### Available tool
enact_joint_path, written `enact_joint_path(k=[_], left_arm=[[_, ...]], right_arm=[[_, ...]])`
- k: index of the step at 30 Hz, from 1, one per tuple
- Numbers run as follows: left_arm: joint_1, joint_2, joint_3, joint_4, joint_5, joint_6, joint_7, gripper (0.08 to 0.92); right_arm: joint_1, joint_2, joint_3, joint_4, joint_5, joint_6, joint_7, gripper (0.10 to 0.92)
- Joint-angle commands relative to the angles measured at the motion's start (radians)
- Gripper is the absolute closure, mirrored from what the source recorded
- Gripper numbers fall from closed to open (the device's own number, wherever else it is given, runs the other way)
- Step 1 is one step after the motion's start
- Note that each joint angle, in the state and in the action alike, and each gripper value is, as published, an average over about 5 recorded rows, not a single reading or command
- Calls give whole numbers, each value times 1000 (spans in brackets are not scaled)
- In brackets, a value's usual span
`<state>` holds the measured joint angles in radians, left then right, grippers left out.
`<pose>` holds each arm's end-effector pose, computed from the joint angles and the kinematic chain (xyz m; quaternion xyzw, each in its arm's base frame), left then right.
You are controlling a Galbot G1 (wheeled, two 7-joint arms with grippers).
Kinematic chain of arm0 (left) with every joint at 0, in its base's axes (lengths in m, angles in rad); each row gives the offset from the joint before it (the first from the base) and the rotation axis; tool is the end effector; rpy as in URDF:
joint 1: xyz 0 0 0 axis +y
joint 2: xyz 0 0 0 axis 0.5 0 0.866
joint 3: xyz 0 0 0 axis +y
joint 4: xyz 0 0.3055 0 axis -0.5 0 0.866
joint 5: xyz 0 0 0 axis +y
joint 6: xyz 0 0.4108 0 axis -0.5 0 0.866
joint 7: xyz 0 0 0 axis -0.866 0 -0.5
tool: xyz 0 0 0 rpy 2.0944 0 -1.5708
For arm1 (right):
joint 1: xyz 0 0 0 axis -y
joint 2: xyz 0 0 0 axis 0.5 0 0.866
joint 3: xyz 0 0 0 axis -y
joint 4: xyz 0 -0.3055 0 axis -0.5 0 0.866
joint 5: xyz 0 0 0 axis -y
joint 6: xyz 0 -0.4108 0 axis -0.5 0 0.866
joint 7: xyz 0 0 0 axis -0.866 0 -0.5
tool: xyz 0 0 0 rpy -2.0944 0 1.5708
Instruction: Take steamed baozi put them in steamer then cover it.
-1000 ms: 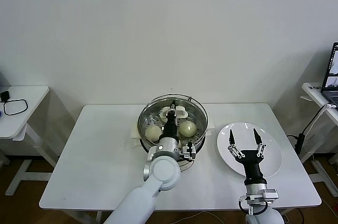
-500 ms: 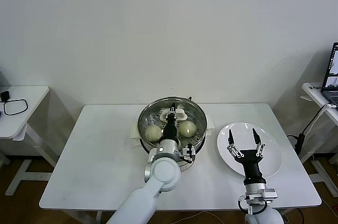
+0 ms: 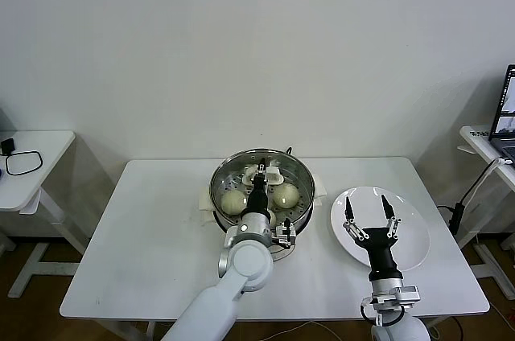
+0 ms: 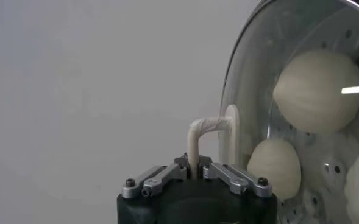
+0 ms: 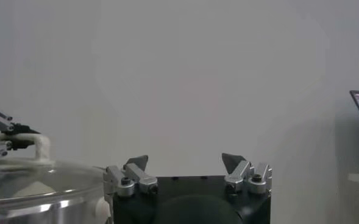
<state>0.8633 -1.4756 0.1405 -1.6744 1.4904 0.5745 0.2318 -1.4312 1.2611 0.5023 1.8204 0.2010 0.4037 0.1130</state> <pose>0.3686 -0.2257 -0.2221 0.0403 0.7098 0.7026 0.0300 0.2952 -0.0541 -0.3317 -0.0027 0.9913 -0.0253 0.1292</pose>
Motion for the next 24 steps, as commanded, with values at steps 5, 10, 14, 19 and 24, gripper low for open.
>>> enact_joint_path(k=[5, 10, 14, 19, 24], left_arm=[[45, 12, 3, -62, -1, -11, -2, 771], [87, 28, 4, -114, 0, -9, -1, 627], [137, 54, 0, -181, -4, -11, -5, 515], [223, 91, -15, -316, -28, -10, -16, 369], [333, 116, -85, -485, -121, -35, -79, 235]], right_arm=[[6, 0, -9, -10, -4, 3, 0, 203], [13, -1, -20, -14, -5, 4, 0, 203], [16, -5, -27, -18, -4, 6, 0, 203], [23, -8, -39, -27, -5, 6, 0, 203], [29, -9, -53, -28, -5, 5, -1, 203]])
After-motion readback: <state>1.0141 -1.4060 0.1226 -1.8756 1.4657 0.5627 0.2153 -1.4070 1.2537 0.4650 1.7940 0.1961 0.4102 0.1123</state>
